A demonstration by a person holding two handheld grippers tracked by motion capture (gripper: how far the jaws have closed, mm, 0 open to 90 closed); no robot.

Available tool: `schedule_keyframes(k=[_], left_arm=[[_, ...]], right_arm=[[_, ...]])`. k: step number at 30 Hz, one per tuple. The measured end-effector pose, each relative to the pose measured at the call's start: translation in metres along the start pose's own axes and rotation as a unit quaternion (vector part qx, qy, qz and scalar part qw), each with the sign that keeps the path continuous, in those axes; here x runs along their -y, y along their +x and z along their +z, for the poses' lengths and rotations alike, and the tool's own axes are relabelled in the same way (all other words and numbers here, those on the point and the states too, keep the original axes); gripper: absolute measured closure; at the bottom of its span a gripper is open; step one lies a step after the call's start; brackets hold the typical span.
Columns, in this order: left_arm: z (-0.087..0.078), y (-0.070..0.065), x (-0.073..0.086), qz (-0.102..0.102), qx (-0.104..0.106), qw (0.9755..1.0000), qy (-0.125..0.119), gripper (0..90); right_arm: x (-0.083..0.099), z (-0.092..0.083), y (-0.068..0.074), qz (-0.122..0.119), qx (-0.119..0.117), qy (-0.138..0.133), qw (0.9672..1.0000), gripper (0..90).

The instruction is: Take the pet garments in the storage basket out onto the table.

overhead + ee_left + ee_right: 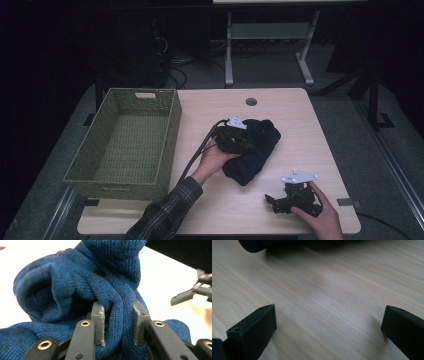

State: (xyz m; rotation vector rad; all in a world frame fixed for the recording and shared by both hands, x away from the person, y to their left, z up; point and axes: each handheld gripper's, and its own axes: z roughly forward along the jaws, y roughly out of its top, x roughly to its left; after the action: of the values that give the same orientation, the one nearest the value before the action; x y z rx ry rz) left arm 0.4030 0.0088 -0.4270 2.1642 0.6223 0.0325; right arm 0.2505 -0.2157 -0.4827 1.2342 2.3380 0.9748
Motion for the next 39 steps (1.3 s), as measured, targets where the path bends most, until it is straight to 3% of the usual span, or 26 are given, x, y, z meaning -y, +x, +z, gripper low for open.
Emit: schedule_keyframes(k=[5, 13, 19, 20, 21, 29, 39], left_arm=[[0.007, 0.004, 0.004, -0.001, 0.002, 0.9999, 0.015, 55.1], [-0.002, 0.005, 0.001, -0.008, 0.000, 1.0000, -0.002, 35.9], [-0.017, 0.002, -0.001, 0.014, -0.009, 0.9998, -0.006, 21.6], [-0.018, 0.000, -0.001, 0.010, -0.012, 0.9999, -0.005, 19.3], [-0.021, -0.001, -0.001, 0.020, -0.016, 0.9997, -0.005, 16.1], [-0.038, -0.012, 0.016, 0.033, -0.031, 0.9989, -0.011, 14.1], [-0.062, -0.024, 0.040, 0.031, -0.043, 0.9984, -0.021, 14.0]], right_arm=[[0.000, 0.000, 0.000, -0.001, 0.000, -0.002, 1.0000, 0.0], [0.000, 0.000, 0.000, -0.002, 0.000, -0.001, 1.0000, 0.0], [0.000, 0.000, 0.000, -0.001, 0.000, 0.000, 1.0000, 0.0], [0.000, 0.000, 0.000, 0.000, 0.000, 0.000, 1.0000, 0.0], [0.000, 0.000, 0.000, -0.001, 0.000, 0.000, 1.0000, 0.0], [0.000, 0.000, 0.000, 0.000, -0.001, 0.000, 1.0000, 0.0], [0.000, 0.000, 0.000, 0.000, 0.000, 0.001, 1.0000, 0.0]])
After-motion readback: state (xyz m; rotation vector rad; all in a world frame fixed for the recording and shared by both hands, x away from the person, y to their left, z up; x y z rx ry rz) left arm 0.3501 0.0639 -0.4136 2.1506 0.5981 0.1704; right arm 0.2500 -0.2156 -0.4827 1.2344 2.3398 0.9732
